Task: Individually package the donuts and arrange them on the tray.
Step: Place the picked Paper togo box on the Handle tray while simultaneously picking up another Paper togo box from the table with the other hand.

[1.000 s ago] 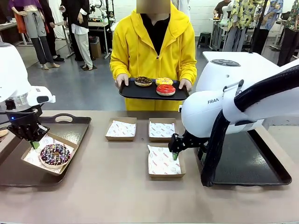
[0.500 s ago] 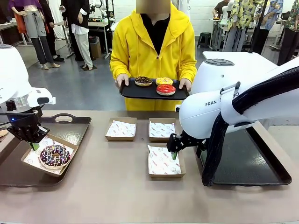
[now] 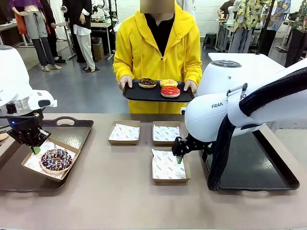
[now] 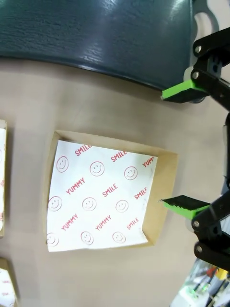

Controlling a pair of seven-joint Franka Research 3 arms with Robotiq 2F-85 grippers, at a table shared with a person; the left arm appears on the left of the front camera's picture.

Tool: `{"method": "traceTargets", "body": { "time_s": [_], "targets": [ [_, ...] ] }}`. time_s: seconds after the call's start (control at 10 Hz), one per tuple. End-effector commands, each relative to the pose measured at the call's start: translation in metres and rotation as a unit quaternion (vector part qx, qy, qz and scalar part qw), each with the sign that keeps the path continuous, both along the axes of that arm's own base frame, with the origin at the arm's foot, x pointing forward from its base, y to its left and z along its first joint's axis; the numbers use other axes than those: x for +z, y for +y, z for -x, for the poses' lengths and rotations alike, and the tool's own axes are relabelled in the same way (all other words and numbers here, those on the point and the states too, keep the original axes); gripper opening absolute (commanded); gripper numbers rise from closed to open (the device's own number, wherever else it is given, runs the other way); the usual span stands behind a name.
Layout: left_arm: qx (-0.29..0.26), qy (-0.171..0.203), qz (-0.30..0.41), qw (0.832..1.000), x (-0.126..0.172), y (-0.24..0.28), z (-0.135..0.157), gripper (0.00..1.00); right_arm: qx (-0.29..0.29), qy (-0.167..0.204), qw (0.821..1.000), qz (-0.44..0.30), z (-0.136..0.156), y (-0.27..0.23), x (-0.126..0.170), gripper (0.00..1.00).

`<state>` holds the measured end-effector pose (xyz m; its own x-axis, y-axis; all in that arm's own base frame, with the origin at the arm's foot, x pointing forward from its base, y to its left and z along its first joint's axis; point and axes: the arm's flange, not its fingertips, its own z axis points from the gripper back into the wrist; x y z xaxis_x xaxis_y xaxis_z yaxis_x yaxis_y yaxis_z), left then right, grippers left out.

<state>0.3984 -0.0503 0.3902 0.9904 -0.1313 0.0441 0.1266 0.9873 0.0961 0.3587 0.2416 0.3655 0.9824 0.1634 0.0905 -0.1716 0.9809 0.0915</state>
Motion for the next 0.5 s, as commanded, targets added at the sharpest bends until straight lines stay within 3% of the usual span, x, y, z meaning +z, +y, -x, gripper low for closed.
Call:
{"method": "traceTargets", "body": {
  "time_s": [0.0, 0.2, 0.4],
  "targets": [
    [0.034, -0.015, 0.008, 0.999, 0.006, 0.007, 0.005, 0.01, -0.039, 0.017, 0.999, -0.003, -0.004, 0.003, -0.004, 1.0],
    [0.083, -0.011, 0.0, 0.996, 0.003, 0.008, 0.005, 0.01, -0.072, 0.03, 0.997, -0.013, -0.01, 0.003, -0.013, 1.0],
    [0.091, 0.002, 0.004, 0.996, -0.003, 0.008, 0.004, 0.01, -0.082, 0.037, 0.996, -0.012, -0.011, 0.005, -0.022, 1.0]
  ]
}}
